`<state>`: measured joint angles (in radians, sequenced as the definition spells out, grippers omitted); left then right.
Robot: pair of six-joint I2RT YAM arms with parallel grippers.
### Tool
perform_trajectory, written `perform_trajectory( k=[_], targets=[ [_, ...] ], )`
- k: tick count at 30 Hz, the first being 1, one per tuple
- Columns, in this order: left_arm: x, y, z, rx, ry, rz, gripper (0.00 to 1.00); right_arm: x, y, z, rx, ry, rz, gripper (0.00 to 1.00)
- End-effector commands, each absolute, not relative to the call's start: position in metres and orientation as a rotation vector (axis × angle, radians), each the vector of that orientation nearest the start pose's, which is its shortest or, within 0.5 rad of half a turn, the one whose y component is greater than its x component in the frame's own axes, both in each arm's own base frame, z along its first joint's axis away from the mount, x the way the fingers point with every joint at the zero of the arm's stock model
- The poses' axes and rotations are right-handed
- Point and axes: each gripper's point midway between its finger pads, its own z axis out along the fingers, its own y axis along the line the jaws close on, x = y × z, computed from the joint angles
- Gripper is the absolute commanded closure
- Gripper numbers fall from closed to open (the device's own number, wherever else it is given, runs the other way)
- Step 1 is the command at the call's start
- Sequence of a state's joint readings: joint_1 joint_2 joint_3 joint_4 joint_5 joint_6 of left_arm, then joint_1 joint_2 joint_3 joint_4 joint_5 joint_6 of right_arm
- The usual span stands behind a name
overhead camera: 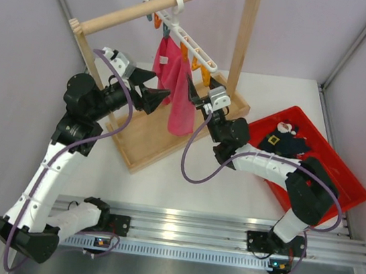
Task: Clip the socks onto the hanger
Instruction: Open the clamp at the hanger.
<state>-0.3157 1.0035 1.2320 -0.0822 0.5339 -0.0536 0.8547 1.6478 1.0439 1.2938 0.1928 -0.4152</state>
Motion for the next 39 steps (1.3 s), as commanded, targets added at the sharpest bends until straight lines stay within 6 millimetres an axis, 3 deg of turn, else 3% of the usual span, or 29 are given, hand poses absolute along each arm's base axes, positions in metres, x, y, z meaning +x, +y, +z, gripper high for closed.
perform_trajectory(
  k=[1, 6, 15, 24, 31, 39],
  targets=[
    [0.279, -0.193, 0.455, 0.642, 1.285, -0.695, 0.23, 0.295, 0.278, 0.508, -0.128, 0.424, 0.438, 0.52],
    [0.280, -0.197, 0.454, 0.648, 1.290, -0.718, 0.23, 0.306, 0.277, 0.514, -0.083, 0.427, 0.431, 0.52],
    [0.292, -0.208, 0.457, 0.627, 1.296, -0.733, 0.22, 0.297, 0.275, 0.524, -0.094, 0.390, 0.440, 0.55],
    [0.307, -0.232, 0.492, 0.652, 1.168, -0.747, 0.20, 0.296, 0.275, 0.532, -0.091, 0.369, 0.433, 0.60],
    [0.324, -0.251, 0.494, 0.739, 1.083, -0.718, 0.20, 0.298, 0.272, 0.533, -0.088, 0.368, 0.424, 0.61],
    [0.334, -0.258, 0.499, 0.771, 1.051, -0.696, 0.20, 0.302, 0.274, 0.529, -0.112, 0.366, 0.411, 0.66]
  ],
)
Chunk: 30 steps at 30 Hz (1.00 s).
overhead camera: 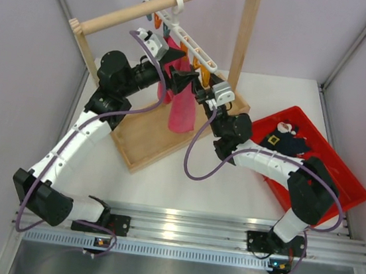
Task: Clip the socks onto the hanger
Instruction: Open the clamp at the hanger.
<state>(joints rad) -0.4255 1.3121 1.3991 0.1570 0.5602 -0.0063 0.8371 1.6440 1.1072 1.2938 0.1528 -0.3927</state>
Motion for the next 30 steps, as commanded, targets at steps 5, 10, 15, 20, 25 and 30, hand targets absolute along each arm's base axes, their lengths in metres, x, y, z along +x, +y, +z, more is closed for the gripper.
perform_trajectory(
  k=[5, 10, 15, 20, 25, 30],
  targets=[
    [0.339, -0.262, 0.498, 0.784, 1.043, -0.685, 0.24, 0.304, 0.273, 0.528, -0.114, 0.365, 0.412, 0.70],
    [0.345, -0.267, 0.495, 0.814, 1.039, -0.682, 0.34, 0.303, 0.273, 0.529, -0.119, 0.359, 0.415, 0.74],
    [0.345, -0.272, 0.492, 0.845, 1.032, -0.700, 0.36, 0.301, 0.273, 0.529, -0.128, 0.355, 0.424, 0.75],
    [0.347, -0.276, 0.493, 0.849, 1.027, -0.706, 0.36, 0.301, 0.273, 0.528, -0.130, 0.355, 0.428, 0.75],
    [0.351, -0.279, 0.495, 0.847, 1.027, -0.712, 0.37, 0.301, 0.275, 0.527, -0.140, 0.354, 0.431, 0.75],
    [0.354, -0.280, 0.494, 0.827, 1.035, -0.723, 0.42, 0.301, 0.275, 0.527, -0.141, 0.353, 0.433, 0.75]
  ],
)
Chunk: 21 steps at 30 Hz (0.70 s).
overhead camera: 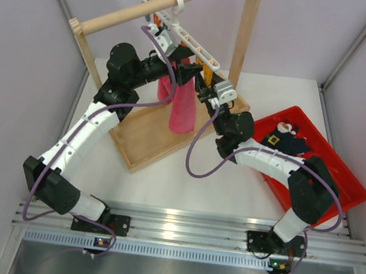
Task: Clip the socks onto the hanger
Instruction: Open the clamp at the hanger.
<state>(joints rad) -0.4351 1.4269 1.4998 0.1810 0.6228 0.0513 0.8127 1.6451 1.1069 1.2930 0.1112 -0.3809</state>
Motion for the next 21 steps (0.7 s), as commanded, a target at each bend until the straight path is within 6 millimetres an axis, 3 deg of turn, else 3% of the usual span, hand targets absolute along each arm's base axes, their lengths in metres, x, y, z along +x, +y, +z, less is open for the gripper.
perform_trajectory(
  k=[1, 8, 9, 15, 21],
  targets=[
    [0.354, -0.279, 0.495, 0.821, 1.034, -0.723, 0.42, 0.299, 0.275, 0.528, -0.141, 0.352, 0.436, 0.75],
    [0.349, -0.277, 0.494, 0.735, 1.046, -0.808, 0.52, 0.297, 0.274, 0.525, -0.146, 0.357, 0.442, 0.73],
    [0.348, -0.277, 0.495, 0.730, 1.043, -0.814, 0.59, 0.298, 0.274, 0.523, -0.148, 0.362, 0.442, 0.72],
    [0.352, -0.276, 0.490, 0.679, 1.091, -0.837, 0.71, 0.294, 0.263, 0.516, -0.150, 0.386, 0.418, 0.65],
    [0.349, -0.275, 0.492, 0.623, 1.123, -0.897, 0.97, 0.299, 0.246, 0.498, -0.138, 0.484, 0.389, 0.57]
  ],
)
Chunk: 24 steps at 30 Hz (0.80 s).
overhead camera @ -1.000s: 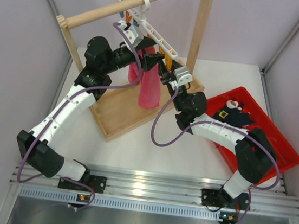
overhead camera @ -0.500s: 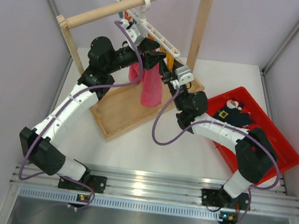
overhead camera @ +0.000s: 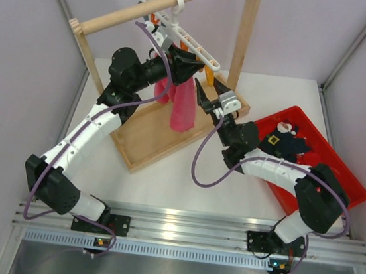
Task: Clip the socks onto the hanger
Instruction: Open the clamp at the hanger, then adjust the sock in the bin.
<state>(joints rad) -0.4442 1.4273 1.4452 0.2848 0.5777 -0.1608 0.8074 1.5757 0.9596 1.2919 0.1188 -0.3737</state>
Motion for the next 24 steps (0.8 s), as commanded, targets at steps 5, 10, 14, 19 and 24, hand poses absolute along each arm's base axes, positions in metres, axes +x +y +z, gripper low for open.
perform_trajectory(
  k=[5, 10, 14, 19, 24],
  targets=[
    [0.348, -0.273, 0.493, 0.588, 1.147, -0.921, 1.00, 0.306, 0.232, 0.464, -0.168, 0.626, 0.362, 0.50],
    [0.350, -0.272, 0.492, 0.539, 1.182, -0.950, 1.00, 0.305, 0.212, 0.437, -0.193, 0.755, 0.339, 0.48],
    [0.351, -0.273, 0.488, 0.524, 1.210, -0.968, 1.00, 0.309, 0.217, 0.408, -0.277, 0.861, 0.354, 0.41],
    [0.352, -0.274, 0.483, 0.519, 1.233, -0.975, 1.00, 0.350, 0.228, 0.362, -0.411, 1.167, 0.277, 0.35],
    [0.351, -0.271, 0.477, 0.509, 1.254, -0.967, 1.00, 0.381, 0.194, 0.315, -0.405, 1.460, 0.231, 0.31]
  ],
)
